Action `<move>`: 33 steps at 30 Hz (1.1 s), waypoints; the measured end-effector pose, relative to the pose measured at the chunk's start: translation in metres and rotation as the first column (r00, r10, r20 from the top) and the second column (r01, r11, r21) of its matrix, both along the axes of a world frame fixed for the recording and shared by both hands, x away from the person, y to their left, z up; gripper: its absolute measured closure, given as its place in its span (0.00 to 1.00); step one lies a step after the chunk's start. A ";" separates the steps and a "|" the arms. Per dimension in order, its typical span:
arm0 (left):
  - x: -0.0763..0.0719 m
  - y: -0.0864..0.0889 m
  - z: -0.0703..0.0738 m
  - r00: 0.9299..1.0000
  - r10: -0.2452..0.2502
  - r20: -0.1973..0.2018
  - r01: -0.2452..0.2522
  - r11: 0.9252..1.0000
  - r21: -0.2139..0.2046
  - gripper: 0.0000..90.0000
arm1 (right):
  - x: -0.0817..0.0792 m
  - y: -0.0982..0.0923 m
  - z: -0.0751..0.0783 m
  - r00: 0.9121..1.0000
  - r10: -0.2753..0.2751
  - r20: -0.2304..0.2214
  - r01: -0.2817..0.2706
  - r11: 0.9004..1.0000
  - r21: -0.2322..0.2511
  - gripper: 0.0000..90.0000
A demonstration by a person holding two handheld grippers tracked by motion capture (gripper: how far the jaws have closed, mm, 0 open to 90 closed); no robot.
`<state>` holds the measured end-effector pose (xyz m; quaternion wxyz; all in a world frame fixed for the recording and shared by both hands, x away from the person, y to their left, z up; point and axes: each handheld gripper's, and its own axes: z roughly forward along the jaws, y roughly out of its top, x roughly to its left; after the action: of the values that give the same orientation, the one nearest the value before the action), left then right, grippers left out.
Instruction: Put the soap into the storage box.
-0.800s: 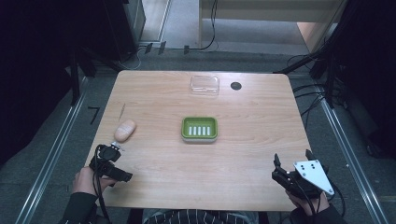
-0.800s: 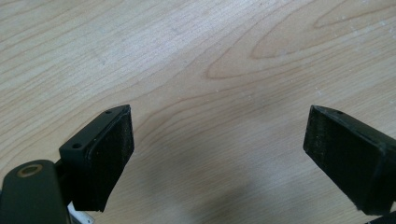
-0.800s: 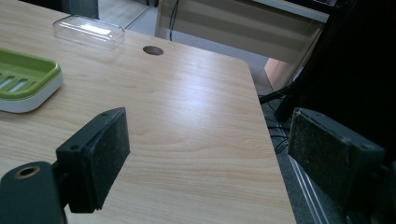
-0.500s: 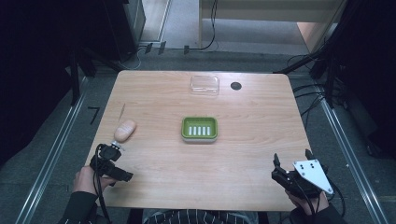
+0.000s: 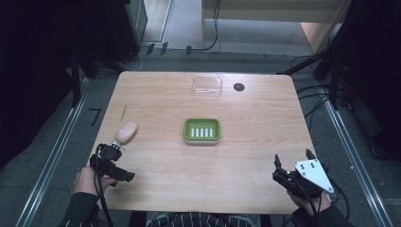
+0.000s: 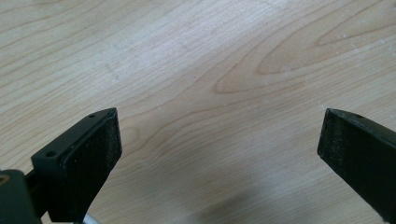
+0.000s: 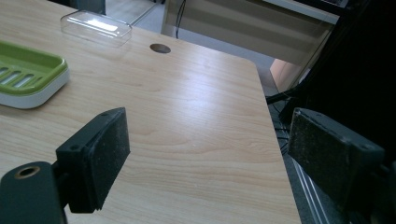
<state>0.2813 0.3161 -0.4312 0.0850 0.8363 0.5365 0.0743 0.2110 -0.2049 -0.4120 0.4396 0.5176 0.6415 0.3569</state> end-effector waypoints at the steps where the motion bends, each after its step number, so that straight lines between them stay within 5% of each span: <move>1: 0.000 0.001 0.001 1.000 -0.001 0.000 0.001 1.000 0.001 0.00 | 0.000 0.000 0.000 1.000 0.000 0.000 0.000 1.000 0.000 0.15; 10: 0.010 0.006 0.005 1.000 0.003 0.028 -0.003 1.000 -0.028 0.00 | 0.000 0.003 0.002 1.000 0.007 -0.002 -0.007 1.000 -0.004 0.15; 33: 0.051 0.010 0.004 0.998 0.029 0.047 -0.028 1.000 -0.012 0.00 | 0.004 0.007 0.001 1.000 0.023 -0.007 -0.023 1.000 -0.011 0.15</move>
<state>0.3322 0.3260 -0.4276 0.1011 0.8261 0.5467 0.0922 0.2151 -0.1980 -0.4108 0.4361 0.5090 0.6508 0.3566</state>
